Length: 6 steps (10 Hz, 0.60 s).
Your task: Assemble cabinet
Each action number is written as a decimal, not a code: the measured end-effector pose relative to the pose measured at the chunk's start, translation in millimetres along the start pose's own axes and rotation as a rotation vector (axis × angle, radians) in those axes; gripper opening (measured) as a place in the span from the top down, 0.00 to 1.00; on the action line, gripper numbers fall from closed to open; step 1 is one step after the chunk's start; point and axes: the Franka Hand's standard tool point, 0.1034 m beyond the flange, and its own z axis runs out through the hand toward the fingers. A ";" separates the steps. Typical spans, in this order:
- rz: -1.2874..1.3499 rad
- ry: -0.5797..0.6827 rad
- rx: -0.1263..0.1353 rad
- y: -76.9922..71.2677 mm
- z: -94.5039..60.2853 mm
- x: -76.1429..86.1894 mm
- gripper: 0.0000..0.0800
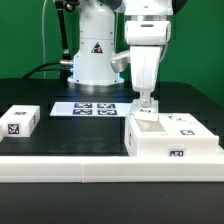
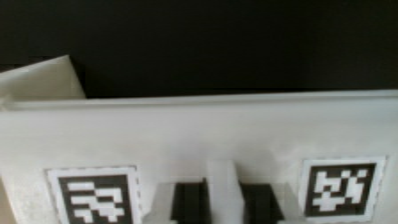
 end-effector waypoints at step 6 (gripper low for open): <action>-0.142 0.019 -0.049 10.3 3.8 -6.5 0.91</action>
Offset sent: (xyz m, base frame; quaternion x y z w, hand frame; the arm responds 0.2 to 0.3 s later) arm 0.0036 -0.0107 -0.0078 -0.0038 -0.0028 -0.1052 0.9944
